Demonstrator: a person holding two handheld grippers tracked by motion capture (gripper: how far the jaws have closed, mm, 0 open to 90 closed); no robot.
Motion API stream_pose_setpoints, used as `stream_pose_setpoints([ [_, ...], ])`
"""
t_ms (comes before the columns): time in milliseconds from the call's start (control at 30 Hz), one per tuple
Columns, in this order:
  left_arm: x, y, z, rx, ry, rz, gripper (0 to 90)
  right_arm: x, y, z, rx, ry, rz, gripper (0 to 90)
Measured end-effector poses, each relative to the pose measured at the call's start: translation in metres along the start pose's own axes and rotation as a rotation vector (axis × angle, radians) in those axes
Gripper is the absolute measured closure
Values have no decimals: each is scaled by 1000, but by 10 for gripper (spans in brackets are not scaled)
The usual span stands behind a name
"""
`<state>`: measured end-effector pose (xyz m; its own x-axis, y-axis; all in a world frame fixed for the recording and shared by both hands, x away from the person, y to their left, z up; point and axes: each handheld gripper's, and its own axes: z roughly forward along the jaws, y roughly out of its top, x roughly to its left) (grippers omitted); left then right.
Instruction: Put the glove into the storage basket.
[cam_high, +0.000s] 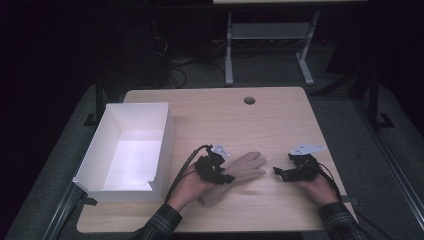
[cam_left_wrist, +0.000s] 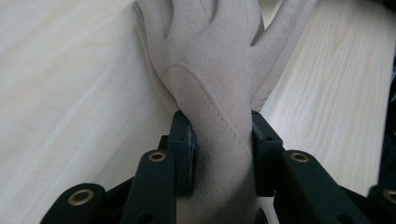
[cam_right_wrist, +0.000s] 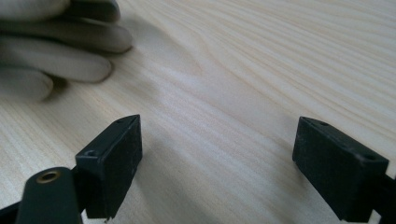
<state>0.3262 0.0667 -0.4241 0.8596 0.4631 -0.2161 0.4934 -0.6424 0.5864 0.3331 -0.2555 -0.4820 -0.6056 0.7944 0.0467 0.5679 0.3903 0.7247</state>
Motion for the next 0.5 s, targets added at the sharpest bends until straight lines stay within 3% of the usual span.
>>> stream_pose_setpoints([
  [500,2,30,-66,-64,54,-29,674,0,0,0,0,0,0,153],
])
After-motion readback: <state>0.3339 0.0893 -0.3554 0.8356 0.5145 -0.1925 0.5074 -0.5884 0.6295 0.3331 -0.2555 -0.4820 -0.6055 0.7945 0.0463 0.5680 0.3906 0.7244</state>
